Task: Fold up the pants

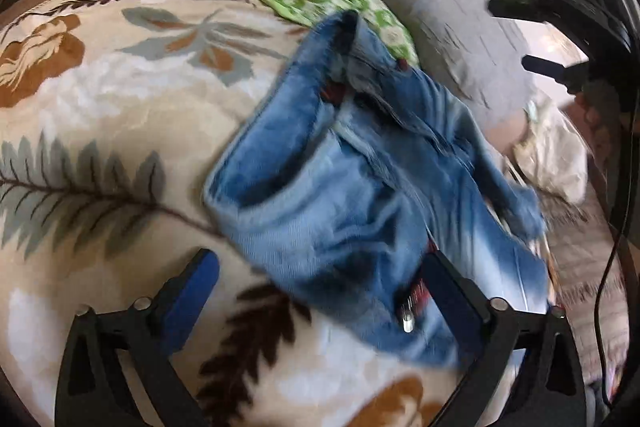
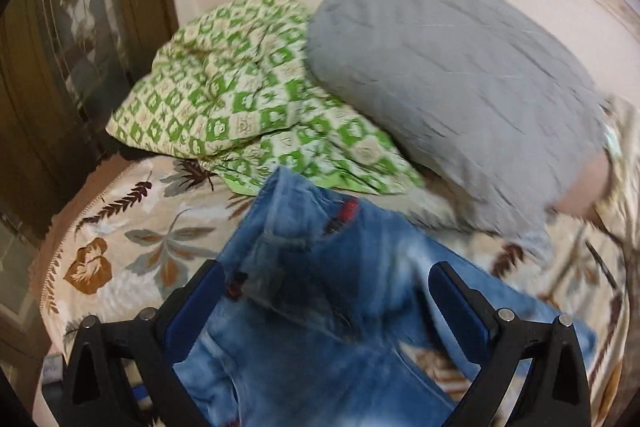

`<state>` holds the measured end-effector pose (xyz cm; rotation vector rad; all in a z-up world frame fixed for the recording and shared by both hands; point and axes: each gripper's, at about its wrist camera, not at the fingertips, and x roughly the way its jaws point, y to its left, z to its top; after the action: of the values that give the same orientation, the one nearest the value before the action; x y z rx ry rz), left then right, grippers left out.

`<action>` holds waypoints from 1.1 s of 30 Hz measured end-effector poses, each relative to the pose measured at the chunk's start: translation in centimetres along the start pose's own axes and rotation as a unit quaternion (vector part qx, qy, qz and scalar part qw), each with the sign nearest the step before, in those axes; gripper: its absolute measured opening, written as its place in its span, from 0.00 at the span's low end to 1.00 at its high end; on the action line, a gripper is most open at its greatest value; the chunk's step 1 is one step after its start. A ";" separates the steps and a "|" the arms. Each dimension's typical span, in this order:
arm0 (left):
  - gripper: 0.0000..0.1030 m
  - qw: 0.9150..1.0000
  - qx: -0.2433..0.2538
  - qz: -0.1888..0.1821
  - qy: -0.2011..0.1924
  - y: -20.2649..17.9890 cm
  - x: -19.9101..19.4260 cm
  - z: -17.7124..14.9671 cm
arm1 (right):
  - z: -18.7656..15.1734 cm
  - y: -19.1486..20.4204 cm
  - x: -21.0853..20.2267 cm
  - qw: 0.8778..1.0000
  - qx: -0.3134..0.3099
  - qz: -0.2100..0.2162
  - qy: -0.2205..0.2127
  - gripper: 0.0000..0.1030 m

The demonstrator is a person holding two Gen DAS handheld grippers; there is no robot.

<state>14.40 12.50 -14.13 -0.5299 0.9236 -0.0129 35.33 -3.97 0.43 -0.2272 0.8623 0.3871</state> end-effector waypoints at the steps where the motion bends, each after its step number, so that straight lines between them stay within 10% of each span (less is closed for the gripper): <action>1: 1.00 1.000 -0.004 0.012 -0.006 -0.3 0.3 0.3 | 0.6 0.7 1.0 1.000 -0.010 -0.007 0.005 1.00; 14: 1.00 0.994 0.066 0.070 -0.049 -1.9 1.4 -0.4 | 5.4 8.3 17.7 0.966 -0.161 -0.170 0.114 0.99; 16: 0.96 0.994 0.072 0.069 -0.051 -1.9 1.2 -0.5 | 5.2 8.2 19.7 0.957 -0.177 -0.186 0.133 0.77; 17: 0.42 0.992 0.076 0.087 -0.057 -1.8 1.0 -0.6 | 5.1 8.0 20.2 0.958 -0.177 -0.179 0.140 0.21; 18: 0.22 0.990 0.081 0.104 -0.055 -1.5 0.9 -0.4 | 5.1 7.4 20.5 0.962 -0.162 -0.162 0.150 0.05; 33: 0.21 0.988 0.071 0.016 -0.133 0.2 -10.5 -1.1 | 8.3 9.2 8.1 0.985 -0.151 -0.066 0.048 0.05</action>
<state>7.10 14.62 -6.81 -0.3733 0.6637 0.0196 41.94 9.18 -0.98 -0.5853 0.8754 0.3845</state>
